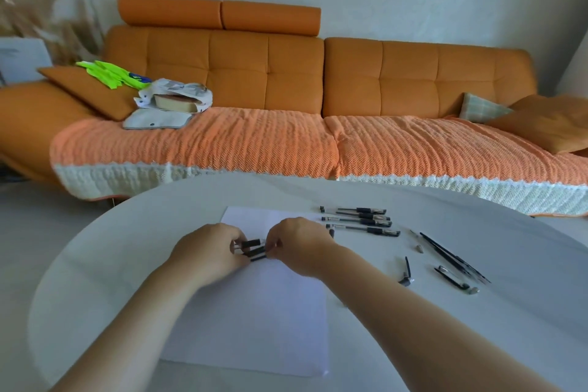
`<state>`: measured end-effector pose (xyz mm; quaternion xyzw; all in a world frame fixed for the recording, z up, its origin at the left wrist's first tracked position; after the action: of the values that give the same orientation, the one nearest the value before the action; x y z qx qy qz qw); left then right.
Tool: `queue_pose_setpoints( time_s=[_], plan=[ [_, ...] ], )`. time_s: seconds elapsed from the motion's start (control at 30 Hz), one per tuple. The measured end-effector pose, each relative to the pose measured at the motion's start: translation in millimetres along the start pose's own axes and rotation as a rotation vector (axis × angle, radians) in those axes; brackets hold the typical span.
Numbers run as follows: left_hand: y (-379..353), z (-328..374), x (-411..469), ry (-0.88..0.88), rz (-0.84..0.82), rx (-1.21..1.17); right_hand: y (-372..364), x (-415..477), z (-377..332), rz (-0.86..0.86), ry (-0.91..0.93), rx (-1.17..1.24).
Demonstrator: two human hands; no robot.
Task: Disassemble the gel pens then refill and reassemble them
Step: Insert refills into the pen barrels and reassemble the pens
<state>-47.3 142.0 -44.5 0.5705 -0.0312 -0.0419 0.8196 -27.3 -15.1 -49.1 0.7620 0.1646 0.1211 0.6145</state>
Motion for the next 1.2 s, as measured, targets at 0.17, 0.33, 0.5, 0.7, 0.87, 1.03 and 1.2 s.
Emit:
queue_pose_setpoints(
  time_s=[0.17, 0.33, 0.5, 0.7, 0.87, 1.03, 1.2],
  plan=[
    [1, 3, 5, -0.036, 0.001, 0.029, 0, -1, -2, 0.047, 0.072, -0.103],
    [6, 10, 5, -0.065, 0.045, 0.03, 20, -13, 15, 0.146, 0.044, -0.03],
    [9, 33, 3, -0.13, 0.096, -0.069, 48, -40, 45, 0.207, -0.021, 0.019],
    [-6, 64, 3, -0.083, 0.083, -0.515, 48, -73, 89, 0.222, -0.359, 0.749],
    [-21, 111, -3, -0.143, 0.006, -0.708, 39, -94, 93, 0.174, -0.329, 1.16],
    [-29, 139, -5, -0.174, -0.035, -0.751, 46, -106, 103, 0.287, -0.337, 1.267],
    [-40, 150, 2, -0.206, -0.005, -0.735, 52, -113, 129, 0.449, -0.423, 1.396]
  ],
)
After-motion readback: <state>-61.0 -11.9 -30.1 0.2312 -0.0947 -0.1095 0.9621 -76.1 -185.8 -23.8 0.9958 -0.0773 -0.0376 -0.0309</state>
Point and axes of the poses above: each hand's wrist, its own x-axis towards the middle knuckle, its own y-axis out of the back of the hand, z = x × y, the point moved 5 cm from there along x, towards the middle knuckle, and after that the axes turned 2 degrees about -x, right-handed, at the moved point
